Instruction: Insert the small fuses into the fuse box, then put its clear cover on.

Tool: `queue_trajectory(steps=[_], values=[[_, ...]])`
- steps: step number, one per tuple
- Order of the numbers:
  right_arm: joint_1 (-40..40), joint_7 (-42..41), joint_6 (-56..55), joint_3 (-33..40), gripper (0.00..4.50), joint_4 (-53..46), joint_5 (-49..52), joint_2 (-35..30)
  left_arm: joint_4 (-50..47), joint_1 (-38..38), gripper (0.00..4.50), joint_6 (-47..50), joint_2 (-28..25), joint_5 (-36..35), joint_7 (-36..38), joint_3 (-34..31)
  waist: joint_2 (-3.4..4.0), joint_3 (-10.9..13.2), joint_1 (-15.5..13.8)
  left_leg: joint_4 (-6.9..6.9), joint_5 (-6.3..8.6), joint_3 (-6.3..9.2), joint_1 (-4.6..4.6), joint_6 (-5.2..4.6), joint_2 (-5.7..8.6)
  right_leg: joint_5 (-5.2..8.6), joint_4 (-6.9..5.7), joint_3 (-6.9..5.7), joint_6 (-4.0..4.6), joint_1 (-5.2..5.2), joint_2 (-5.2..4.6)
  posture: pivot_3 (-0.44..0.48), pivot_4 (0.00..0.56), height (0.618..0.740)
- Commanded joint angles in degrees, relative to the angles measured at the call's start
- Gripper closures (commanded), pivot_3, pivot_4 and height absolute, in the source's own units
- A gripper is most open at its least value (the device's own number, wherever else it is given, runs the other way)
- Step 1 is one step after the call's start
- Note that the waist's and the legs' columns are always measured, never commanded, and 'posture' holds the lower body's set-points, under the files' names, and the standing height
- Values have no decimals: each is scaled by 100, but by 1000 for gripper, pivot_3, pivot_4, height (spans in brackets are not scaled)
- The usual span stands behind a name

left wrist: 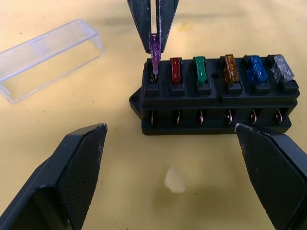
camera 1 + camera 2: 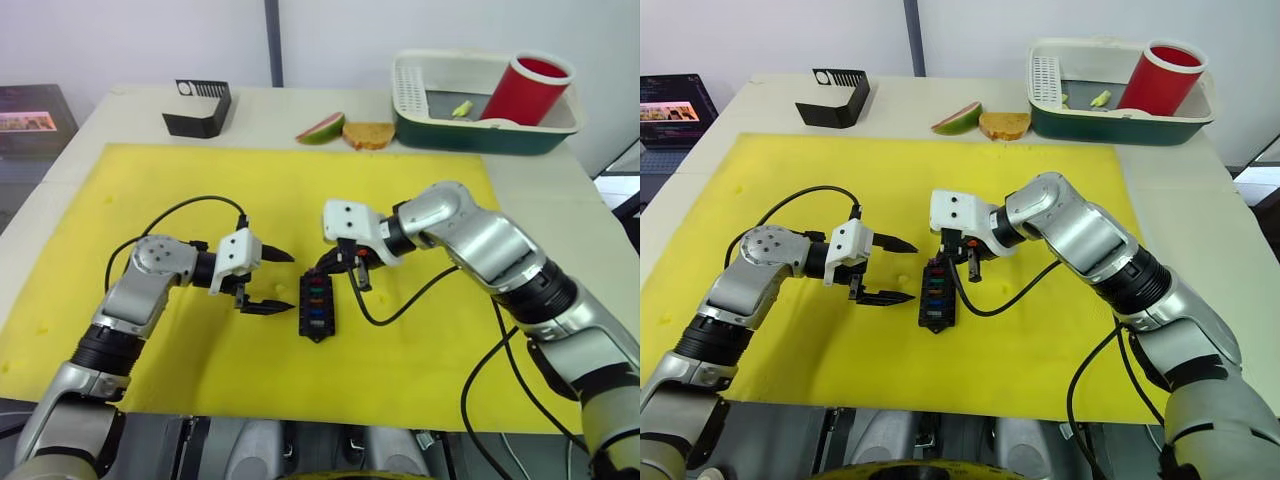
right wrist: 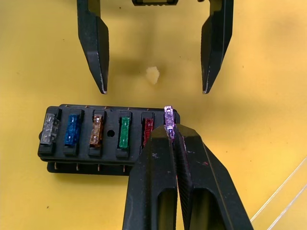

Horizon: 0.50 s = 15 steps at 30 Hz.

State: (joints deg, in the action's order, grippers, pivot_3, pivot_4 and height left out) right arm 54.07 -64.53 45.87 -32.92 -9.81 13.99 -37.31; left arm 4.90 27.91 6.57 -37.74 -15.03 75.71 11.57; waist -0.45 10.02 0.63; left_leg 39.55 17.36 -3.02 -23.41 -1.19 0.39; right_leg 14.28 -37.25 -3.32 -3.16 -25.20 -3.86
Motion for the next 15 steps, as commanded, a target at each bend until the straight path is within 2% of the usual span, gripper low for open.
queue_trajectory(steps=[1, 15], values=[[4, 11, -73, 202, 4500, 22, -79, 68, -73, 112, 16, -69, 31, -2, -31, -71, 0, 0, 0, 1, 0, 0, 0, 0, 0, 0, 0, 0, 0, 0, 0, 0, 150, 740], [-139, 18, -57, 268, 4500, 10, -179, 93, -115, 20, 16, -52, 8, 28, -36, -54, 0, 0, 1, 11, 1, 1, -1, -1, 0, 0, -6, 0, 0, 3, 1, 0, 150, 740]])
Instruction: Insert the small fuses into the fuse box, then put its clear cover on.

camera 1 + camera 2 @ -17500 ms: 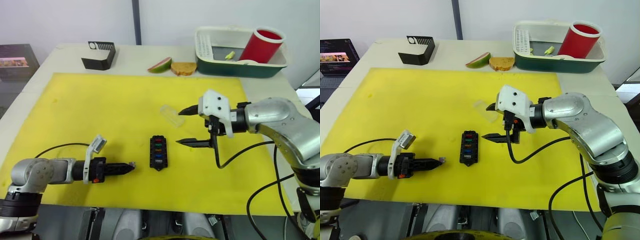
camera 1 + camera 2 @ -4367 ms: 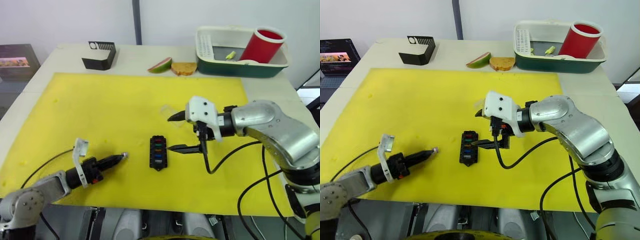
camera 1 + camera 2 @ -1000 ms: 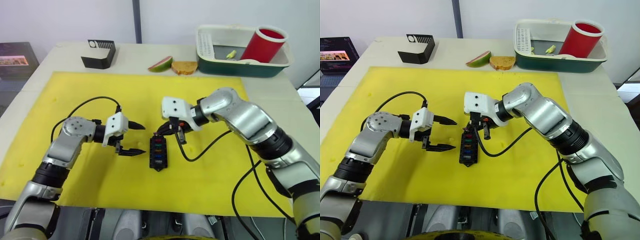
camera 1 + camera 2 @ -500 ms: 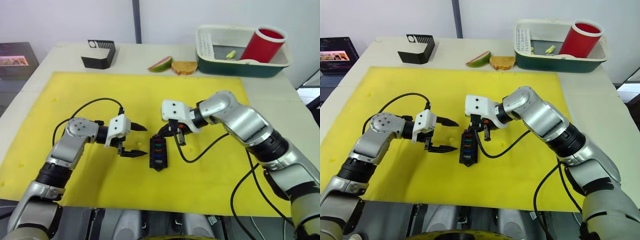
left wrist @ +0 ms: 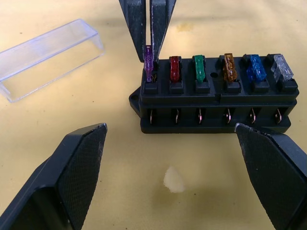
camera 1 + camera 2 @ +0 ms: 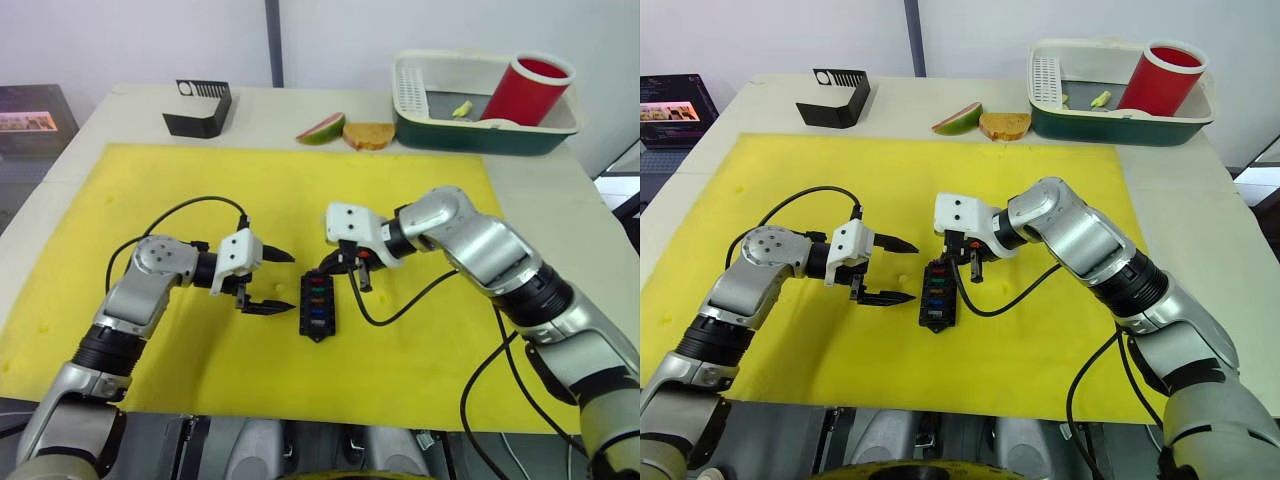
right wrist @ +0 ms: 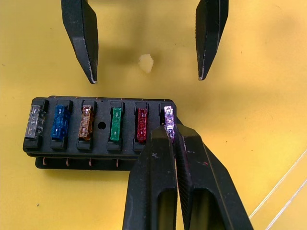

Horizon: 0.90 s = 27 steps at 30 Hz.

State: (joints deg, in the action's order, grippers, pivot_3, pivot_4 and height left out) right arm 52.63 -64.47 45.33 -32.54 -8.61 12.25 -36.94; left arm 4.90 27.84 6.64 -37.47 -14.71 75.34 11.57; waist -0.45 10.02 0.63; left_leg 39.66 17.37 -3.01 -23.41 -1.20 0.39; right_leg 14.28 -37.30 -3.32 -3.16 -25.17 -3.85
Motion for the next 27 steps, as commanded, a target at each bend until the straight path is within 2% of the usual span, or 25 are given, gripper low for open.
queue_trajectory(steps=[1, 17, 27], values=[[-6, 28, -8, 224, 4500, -107, -21, 68, -114, 26, 16, -72, -19, 10, 1, -48, 0, 0, 1, 1, 0, 0, 0, 0, 0, 0, 0, 0, 0, 0, 0, 0, 150, 740], [-138, 86, -34, -119, 4500, -168, -440, 64, -110, 60, 16, -60, 58, 36, -59, -41, 0, -1, 1, 8, 0, 1, 0, 0, -1, 0, -3, 0, 0, 4, 1, 0, 150, 740], [157, -84, 907, 221, 4500, -394, 68, 266, -134, 67, 16, -70, 115, 74, -102, -24, 0, -1, 2, 13, 1, 1, 0, -1, -3, 0, -4, 0, -1, 5, 3, 0, 150, 740]])
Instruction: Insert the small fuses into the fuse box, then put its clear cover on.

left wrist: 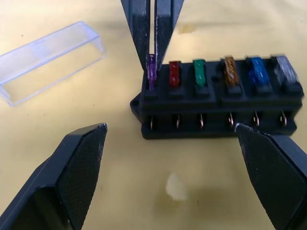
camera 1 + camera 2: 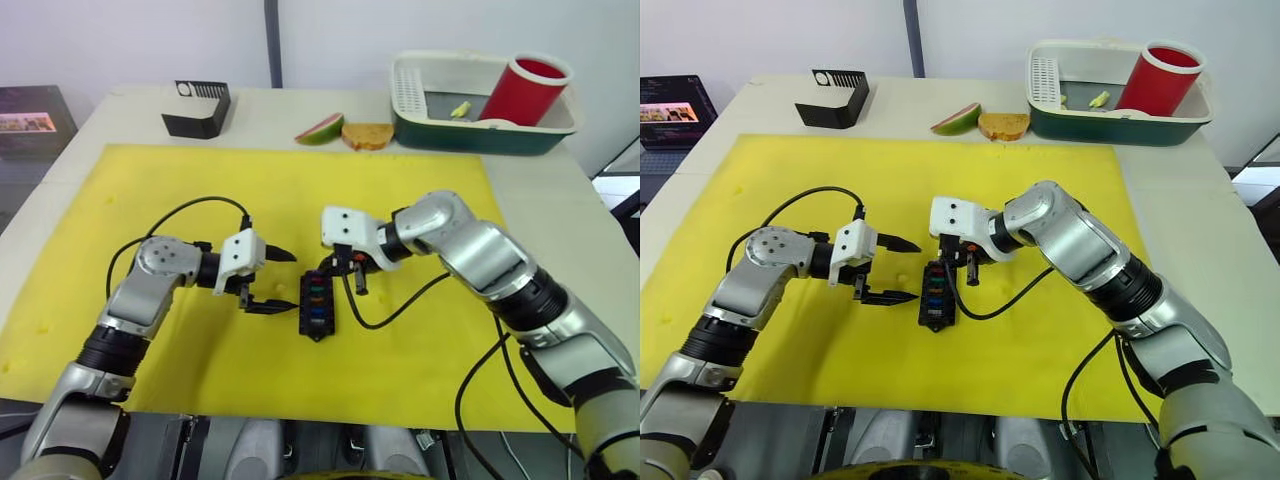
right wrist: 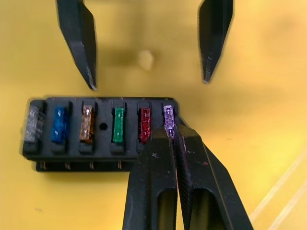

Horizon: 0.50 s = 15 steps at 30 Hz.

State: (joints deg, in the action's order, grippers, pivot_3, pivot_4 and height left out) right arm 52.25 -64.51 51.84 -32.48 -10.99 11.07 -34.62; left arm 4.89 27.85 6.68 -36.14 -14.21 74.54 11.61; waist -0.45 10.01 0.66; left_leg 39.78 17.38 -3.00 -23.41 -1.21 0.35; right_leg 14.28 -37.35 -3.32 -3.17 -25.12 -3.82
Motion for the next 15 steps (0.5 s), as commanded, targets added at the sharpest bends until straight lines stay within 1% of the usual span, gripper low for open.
queue_trajectory(steps=[1, 8, 15], values=[[238, -77, 311, 221, 4500, -143, 204, 37, -134, 64, 16, -102, -18, 45, -11, -13, 0, 0, -1, 0, 0, 0, 0, 0, 0, 0, 0, 0, 0, 0, 0, 0, 150, 740], [397, 0, 322, 90, 4500, -22, 103, 35, -173, 49, 16, -181, 27, 112, -18, 47, 0, 0, -1, 2, 0, 1, 0, -1, 0, 0, 0, 0, 0, 0, 0, 0, 150, 740], [266, 6, 16, -176, 4500, -67, -180, -79, -200, -6, 16, -219, 7, 140, -33, 51, 0, 0, -1, 4, 1, 0, 0, -1, 0, 0, 0, 0, 0, 0, 0, 0, 150, 740]])
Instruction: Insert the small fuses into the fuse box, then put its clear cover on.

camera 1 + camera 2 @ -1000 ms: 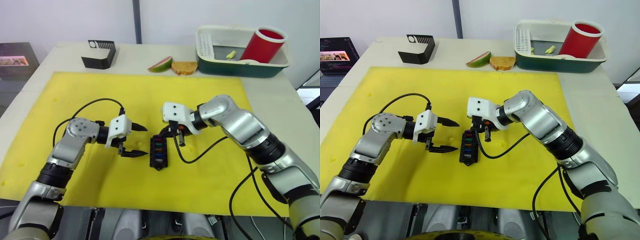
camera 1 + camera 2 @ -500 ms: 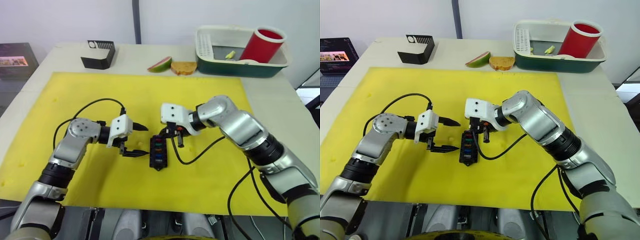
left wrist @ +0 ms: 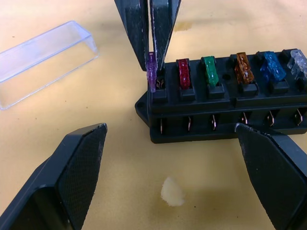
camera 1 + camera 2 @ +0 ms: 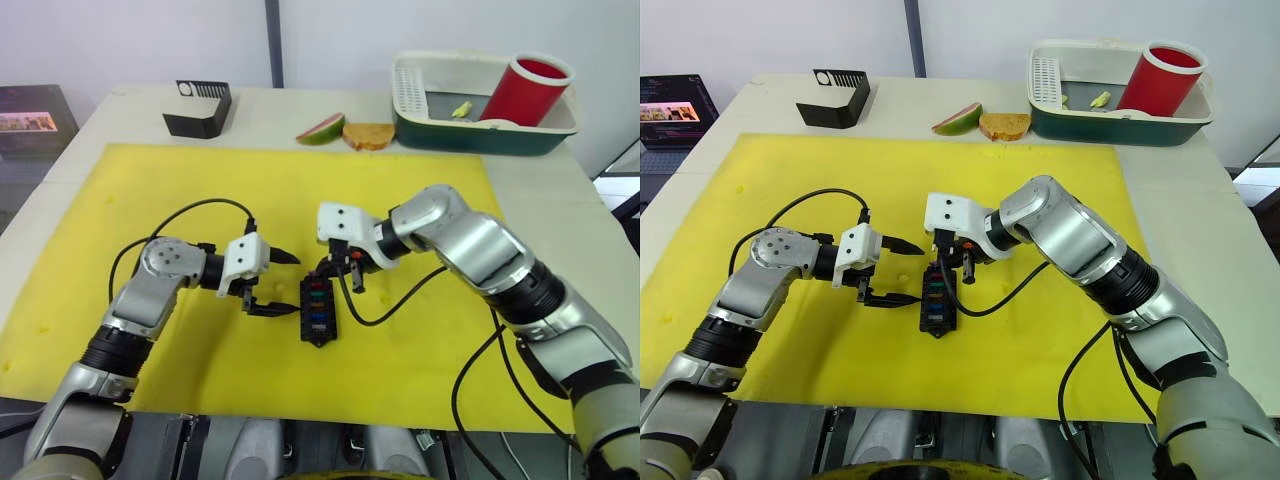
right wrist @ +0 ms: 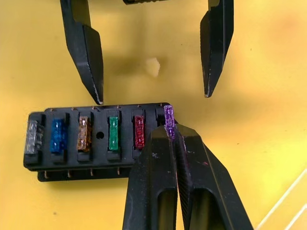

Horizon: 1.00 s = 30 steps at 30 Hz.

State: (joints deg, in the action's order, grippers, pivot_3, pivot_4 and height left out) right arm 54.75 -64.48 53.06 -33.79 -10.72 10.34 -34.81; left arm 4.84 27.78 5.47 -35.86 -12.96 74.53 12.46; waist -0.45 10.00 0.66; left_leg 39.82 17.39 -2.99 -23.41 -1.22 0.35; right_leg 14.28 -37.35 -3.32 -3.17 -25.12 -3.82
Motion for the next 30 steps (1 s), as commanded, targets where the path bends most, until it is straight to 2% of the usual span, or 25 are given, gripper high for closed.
queue_trajectory(steps=[1, 14, 30], values=[[4, -2, -121, -57, 4500, -91, -127, -62, -196, 1, 16, -99, -22, 16, -34, -35, 0, 0, 0, 0, 0, 0, 0, 0, 0, 0, 0, 0, 0, 0, 0, 0, 150, 740], [141, -114, 215, 186, 4500, -292, 91, -68, -139, 59, 16, -134, 7, 31, -30, -14, 0, 0, -1, 4, 0, 0, 0, -1, 0, 0, -5, 0, 0, 0, 0, 0, 150, 740], [217, -244, 75, 155, 4500, -331, 20, -104, -171, 31, 16, -113, 17, 36, -48, 3, 0, 0, 0, 6, 1, 0, 0, -2, 0, 0, -6, 0, 0, 0, 0, 0, 150, 740]])
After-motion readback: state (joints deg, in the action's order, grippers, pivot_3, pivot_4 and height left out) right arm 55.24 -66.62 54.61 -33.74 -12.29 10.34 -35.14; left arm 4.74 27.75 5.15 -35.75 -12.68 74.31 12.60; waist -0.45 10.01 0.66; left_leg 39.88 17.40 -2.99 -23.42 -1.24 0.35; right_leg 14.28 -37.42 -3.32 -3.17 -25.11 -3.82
